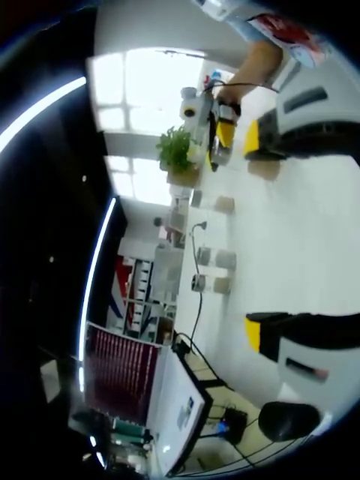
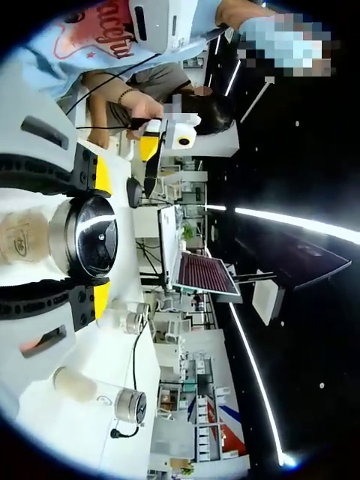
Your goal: Rotate the seasoning bottle until the label or dispensing opening points toward the visible target arrow and the bottle remains upright within the marked orientation range
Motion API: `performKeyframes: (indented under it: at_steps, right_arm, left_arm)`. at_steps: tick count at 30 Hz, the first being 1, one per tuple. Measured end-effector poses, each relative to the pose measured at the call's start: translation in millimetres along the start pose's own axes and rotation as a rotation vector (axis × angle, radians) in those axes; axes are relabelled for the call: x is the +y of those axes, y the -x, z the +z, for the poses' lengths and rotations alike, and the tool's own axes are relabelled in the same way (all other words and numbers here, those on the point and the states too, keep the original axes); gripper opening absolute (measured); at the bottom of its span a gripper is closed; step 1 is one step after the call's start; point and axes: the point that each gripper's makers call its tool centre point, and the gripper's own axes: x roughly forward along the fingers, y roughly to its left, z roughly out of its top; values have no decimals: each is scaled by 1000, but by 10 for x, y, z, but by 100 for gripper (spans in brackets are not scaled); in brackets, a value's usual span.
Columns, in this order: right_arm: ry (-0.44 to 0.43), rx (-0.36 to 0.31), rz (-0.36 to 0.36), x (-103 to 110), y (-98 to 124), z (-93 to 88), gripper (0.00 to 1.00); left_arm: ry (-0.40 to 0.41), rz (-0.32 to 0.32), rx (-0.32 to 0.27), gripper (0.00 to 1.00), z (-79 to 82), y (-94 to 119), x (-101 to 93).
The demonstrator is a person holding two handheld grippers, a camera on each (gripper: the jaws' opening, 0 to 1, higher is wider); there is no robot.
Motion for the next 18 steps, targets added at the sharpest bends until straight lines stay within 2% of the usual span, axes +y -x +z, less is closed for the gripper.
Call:
performKeyframes:
  at_steps: [10,18]
  right_arm:
    - [-1,-8,-39,-16,-8,8,41]
    - [-1,-13,-100,-17,4,3,41]
  left_arm:
    - [11,4,6,88,-26,-17,30]
    - [12,18,0,88,-21,4,55]
